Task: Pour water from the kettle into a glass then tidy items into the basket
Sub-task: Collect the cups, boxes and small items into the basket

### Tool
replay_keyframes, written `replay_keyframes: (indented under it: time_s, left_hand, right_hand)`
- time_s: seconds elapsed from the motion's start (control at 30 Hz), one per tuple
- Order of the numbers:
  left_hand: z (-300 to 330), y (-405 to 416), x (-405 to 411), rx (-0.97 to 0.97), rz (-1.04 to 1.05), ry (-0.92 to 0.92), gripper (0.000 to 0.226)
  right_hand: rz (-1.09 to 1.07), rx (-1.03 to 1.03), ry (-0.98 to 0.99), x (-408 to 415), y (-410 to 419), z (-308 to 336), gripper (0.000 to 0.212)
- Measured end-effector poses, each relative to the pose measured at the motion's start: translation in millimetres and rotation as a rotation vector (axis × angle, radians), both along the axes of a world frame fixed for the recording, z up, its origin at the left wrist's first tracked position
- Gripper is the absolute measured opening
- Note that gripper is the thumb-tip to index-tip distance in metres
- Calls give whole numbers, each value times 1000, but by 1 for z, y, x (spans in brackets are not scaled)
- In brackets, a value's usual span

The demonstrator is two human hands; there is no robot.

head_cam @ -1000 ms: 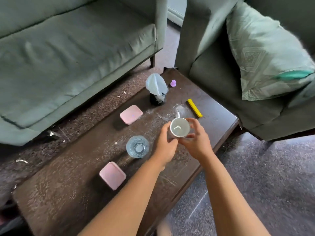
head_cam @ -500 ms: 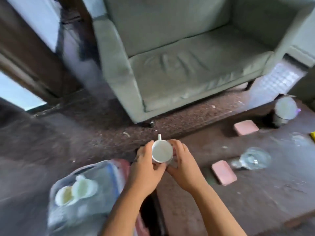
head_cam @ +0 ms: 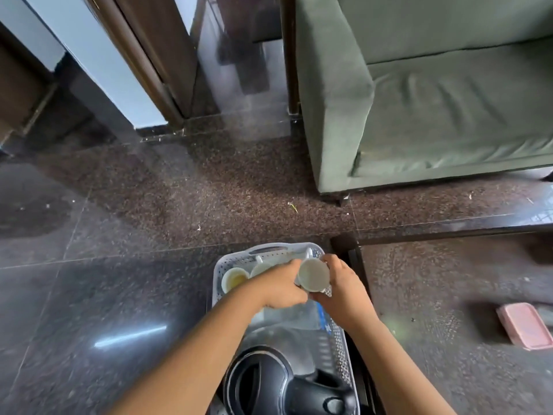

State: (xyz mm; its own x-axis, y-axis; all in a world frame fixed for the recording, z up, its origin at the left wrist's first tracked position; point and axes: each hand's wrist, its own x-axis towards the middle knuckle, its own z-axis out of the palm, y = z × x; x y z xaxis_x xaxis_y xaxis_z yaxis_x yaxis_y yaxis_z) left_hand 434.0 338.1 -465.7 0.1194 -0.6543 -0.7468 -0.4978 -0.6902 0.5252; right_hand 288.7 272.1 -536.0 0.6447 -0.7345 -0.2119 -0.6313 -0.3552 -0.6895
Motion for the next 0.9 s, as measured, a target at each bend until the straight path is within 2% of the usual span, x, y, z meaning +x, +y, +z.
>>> replay_keyframes:
  time_s: [0.1,0.27,0.4,0.5,0.6,0.7,0.77,0.83,0.9]
  left_hand:
    - [-18,-2,5,58,-12,-63,54]
    - [-39,8,3,70,-12,-38,103]
    - [-52,14,0,35,-14,-37,109]
    - [-59,18,1,21,42,7,108]
    - [-57,18,-1,-3,173,55,102]
    - [-46,15,-2,-65,41,-67,88]
    - [-34,9,-3,-91,-89,-183,79]
    - [-22,-1,-11,-105,-261,-291,64]
    - [-9,-15,-32,-134,-424,-319,51]
  right_hand:
    - [66,-86,150,20,9,-12,62]
    - [93,-165,312,40,16,-28,65]
    - [91,-217,320,43,17,-39,53]
    - [101,-194,307,40,15,-45,61]
    - [106,-92,256,36,12,-44,71]
    - [60,-5,140,29,11,-32,76]
    - [17,-6,64,18,10,-23,67]
    - [-36,-14,-77,-1,11,-15,49]
    - [-144,-26,-193,-32,11,-12,34]
